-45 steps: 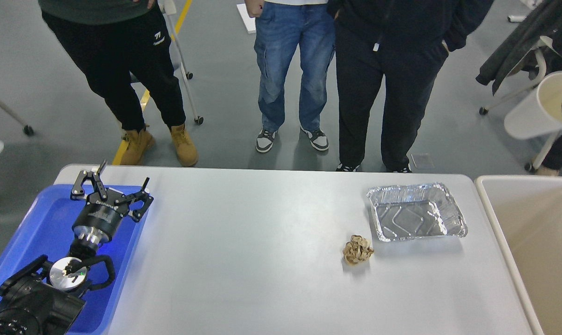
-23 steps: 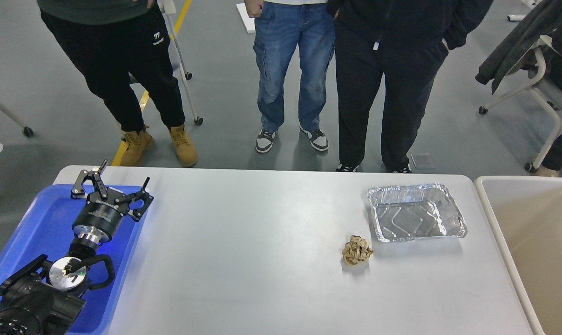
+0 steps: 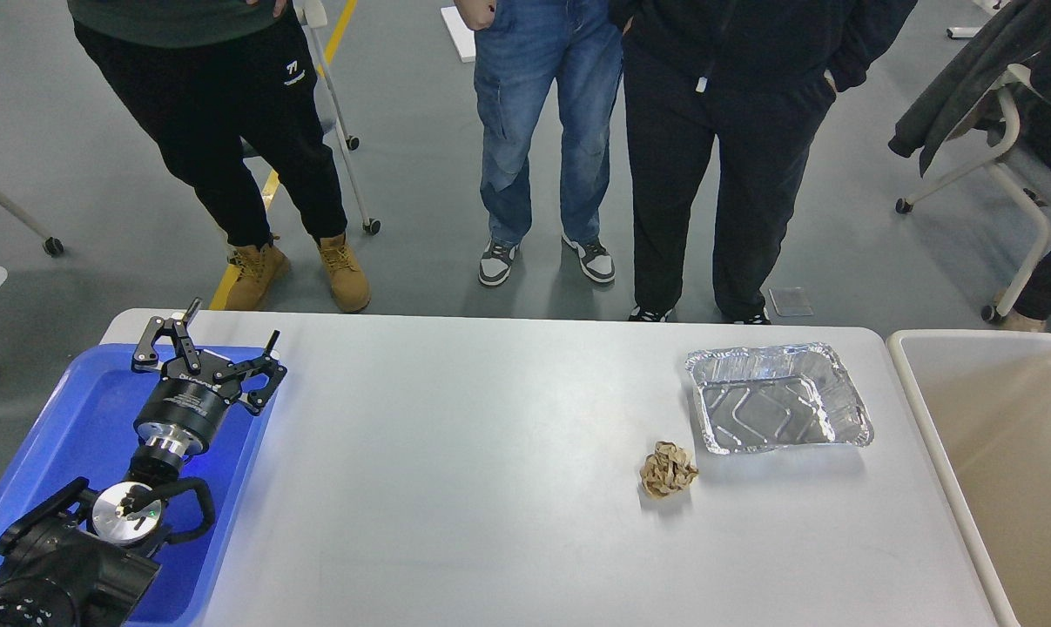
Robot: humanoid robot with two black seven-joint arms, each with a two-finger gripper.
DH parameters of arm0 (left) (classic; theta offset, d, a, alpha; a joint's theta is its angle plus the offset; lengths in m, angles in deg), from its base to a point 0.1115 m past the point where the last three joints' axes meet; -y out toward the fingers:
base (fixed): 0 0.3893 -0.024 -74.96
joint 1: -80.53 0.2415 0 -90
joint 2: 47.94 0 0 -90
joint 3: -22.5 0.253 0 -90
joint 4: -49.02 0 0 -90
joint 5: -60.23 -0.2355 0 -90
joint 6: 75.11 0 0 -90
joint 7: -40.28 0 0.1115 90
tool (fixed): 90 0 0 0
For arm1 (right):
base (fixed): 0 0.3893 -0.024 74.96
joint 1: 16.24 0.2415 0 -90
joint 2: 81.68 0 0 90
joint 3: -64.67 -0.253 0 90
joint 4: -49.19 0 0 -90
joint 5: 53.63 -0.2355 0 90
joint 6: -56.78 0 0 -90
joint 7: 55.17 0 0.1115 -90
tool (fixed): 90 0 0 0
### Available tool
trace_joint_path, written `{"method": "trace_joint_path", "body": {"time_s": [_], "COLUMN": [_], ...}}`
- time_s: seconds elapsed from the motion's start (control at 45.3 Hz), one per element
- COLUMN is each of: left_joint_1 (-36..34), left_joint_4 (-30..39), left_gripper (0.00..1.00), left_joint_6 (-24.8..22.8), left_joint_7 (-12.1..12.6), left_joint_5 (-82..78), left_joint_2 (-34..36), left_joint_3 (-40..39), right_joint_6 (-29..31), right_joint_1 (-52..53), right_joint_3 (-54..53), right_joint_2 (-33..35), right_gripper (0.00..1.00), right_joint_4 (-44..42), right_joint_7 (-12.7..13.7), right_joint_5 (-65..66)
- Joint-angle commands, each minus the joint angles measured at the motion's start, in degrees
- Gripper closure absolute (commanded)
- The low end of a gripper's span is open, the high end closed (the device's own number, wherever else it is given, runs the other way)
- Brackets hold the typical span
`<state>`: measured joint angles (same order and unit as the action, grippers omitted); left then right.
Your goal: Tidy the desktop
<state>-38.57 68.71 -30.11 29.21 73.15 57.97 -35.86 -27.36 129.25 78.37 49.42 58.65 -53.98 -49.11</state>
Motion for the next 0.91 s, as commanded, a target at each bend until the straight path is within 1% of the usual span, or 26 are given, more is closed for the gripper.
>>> {"method": "trace_joint_path", "body": {"time_s": [0.0, 0.088, 0.155, 0.376, 0.508, 0.707, 0.729, 0.751, 0.773, 0.795, 0.884], "left_joint_1": [0.0, 0.0, 0.0, 0.0, -0.1, 0.0, 0.0, 0.0, 0.0, 0.0, 0.0], "left_joint_4": [0.0, 0.0, 0.0, 0.0, 0.0, 0.0, 0.0, 0.0, 0.0, 0.0, 0.0], "left_gripper": [0.00, 0.00, 0.00, 0.00, 0.00, 0.00, 0.00, 0.00, 0.00, 0.00, 0.00], "left_joint_6": [0.0, 0.0, 0.0, 0.0, 0.0, 0.0, 0.0, 0.0, 0.0, 0.0, 0.0], "left_joint_7": [0.0, 0.0, 0.0, 0.0, 0.0, 0.0, 0.0, 0.0, 0.0, 0.0, 0.0], "left_joint_5": [0.0, 0.0, 0.0, 0.0, 0.0, 0.0, 0.0, 0.0, 0.0, 0.0, 0.0], "left_joint_2": [0.0, 0.0, 0.0, 0.0, 0.0, 0.0, 0.0, 0.0, 0.0, 0.0, 0.0], "left_joint_3": [0.0, 0.0, 0.0, 0.0, 0.0, 0.0, 0.0, 0.0, 0.0, 0.0, 0.0], "right_joint_6": [-7.8, -9.3, -10.3, -11.9, -12.5, -12.5, -12.4, -12.2, -12.1, -12.4, -11.8], "right_joint_1": [-11.7, -14.2, -15.6, -19.0, -20.2, -20.8, -20.8, -20.8, -20.8, -20.8, -20.8], "right_joint_3": [-9.4, -14.6, -17.8, -23.5, -24.5, -25.3, -25.3, -25.3, -25.3, -25.3, -25.2], "right_joint_2": [-9.1, -13.5, -15.5, -18.5, -19.6, -19.6, -19.6, -19.6, -19.6, -19.6, -19.6], "right_gripper": [1.00, 1.00, 1.00, 1.00, 1.00, 1.00, 0.92, 0.68, 0.31, 0.00, 0.00], "right_joint_4": [-6.3, -8.8, -9.6, -9.6, -9.6, -9.6, -9.6, -9.6, -9.5, -9.6, -9.5], "right_joint_7": [7.7, 8.1, 8.2, 8.0, 7.8, 7.5, 7.4, 7.4, 7.3, 7.2, 7.2], "right_joint_5": [-12.5, -12.8, -12.8, -12.9, -13.0, -13.0, -13.0, -13.0, -13.0, -13.0, -13.0]}}
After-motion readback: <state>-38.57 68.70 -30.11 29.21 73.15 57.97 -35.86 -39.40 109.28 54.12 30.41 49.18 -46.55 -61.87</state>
